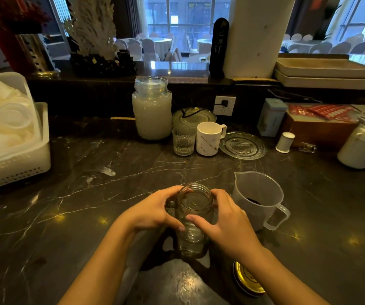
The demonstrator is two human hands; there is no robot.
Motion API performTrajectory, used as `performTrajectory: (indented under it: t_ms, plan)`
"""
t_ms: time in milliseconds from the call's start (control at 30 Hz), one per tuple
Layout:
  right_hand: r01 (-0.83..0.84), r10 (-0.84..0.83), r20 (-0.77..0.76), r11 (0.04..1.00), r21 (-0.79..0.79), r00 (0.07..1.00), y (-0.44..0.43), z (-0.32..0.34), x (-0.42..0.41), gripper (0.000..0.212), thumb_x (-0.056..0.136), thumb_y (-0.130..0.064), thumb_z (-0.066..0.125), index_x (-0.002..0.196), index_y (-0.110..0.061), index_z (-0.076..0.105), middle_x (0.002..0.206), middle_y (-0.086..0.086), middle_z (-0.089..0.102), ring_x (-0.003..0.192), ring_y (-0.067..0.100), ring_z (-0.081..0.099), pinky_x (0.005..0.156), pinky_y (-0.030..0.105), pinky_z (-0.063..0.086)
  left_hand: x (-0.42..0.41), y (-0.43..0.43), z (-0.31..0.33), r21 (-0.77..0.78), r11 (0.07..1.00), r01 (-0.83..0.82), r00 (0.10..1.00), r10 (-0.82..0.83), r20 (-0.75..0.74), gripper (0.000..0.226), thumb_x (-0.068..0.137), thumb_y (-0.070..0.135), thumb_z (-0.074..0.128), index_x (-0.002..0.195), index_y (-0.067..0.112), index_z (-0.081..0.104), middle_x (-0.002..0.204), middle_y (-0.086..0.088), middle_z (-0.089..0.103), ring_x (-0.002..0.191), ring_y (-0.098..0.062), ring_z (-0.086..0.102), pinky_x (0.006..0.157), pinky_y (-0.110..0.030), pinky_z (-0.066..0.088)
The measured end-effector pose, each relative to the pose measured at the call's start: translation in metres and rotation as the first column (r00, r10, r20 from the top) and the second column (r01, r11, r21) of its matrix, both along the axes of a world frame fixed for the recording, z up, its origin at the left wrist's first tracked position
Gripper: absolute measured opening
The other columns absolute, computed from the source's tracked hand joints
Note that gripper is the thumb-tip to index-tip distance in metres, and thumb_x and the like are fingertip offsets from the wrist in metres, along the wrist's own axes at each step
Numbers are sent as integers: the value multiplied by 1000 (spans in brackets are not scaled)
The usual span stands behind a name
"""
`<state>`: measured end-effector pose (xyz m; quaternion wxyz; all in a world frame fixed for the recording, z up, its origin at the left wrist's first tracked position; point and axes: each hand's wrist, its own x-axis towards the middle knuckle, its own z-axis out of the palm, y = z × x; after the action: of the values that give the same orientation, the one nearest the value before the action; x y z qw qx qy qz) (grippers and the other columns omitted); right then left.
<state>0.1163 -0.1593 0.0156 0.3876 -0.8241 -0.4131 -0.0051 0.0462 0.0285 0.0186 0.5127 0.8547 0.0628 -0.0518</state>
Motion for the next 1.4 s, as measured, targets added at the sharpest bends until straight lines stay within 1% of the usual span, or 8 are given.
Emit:
performTrajectory:
  t_ms: [367,533,767,867,1000,1100,1200,1400]
  plan:
    - [32,-26,110,998,-51,994,-4,-5,2,68,71,-68,50,122,-24,38,115,-5,55,100,9,49,84,29,45,-4,-5,-3,-28,999,-24,1000,25,18,80,63,19,83,132,35,46,129,14,57,118,0,52,106,-34,41]
    - [32,-30,188,999,-8,982,-19,7,7,64,76,-62,50,121,-16,43,114,0,56,102,11,50,86,28,42,-3,-5,-9,-70,997,-29,999,31,28,79,61,21,84,129,40,47,122,20,61,115,3,54,99,-27,44]
    - [288,-325,258,942,171,910,-67,22,29,40,80,-38,61,105,-8,55,99,7,60,90,18,53,75,33,44,-2,-7,-11,-145,989,-15,1000,18,20,78,54,26,84,123,41,48,115,33,60,109,7,57,81,-10,47]
    - [447,-462,128,886,126,878,-86,11,43,52,78,-39,65,118,-10,47,114,8,53,106,20,47,87,35,34,-1,-7,-12,-158,987,-15,1000,18,15,79,52,28,85,121,43,50,114,31,62,107,6,58,83,-15,46]
    - [541,-533,-171,841,-5,828,-101,-6,54,66,75,-56,58,126,-18,41,127,4,46,117,20,41,100,50,33,1,-7,-13,-157,988,1,999,4,32,76,47,39,86,112,58,52,115,31,61,108,6,58,86,-18,44]
    - [485,-439,-432,874,-4,788,-104,-16,57,59,68,-65,55,103,-18,56,105,0,59,98,16,54,83,37,48,2,-8,-14,-168,986,17,999,-11,36,73,46,43,86,107,64,52,115,33,61,107,7,58,86,-18,44]
    - [442,-305,-586,891,102,750,-103,-19,60,63,64,-62,57,82,-1,58,76,11,61,70,17,56,59,27,45,3,-6,-17,-176,984,18,999,-9,48,75,48,42,86,111,61,52,118,30,61,111,3,57,89,-22,45]
    - [399,-34,-706,844,359,708,-106,-24,63,27,76,-22,63,79,5,61,70,10,64,68,19,61,57,22,52,1,-6,-21,-214,977,24,998,-10,64,73,51,40,85,110,65,50,117,32,60,111,5,57,80,-11,49]
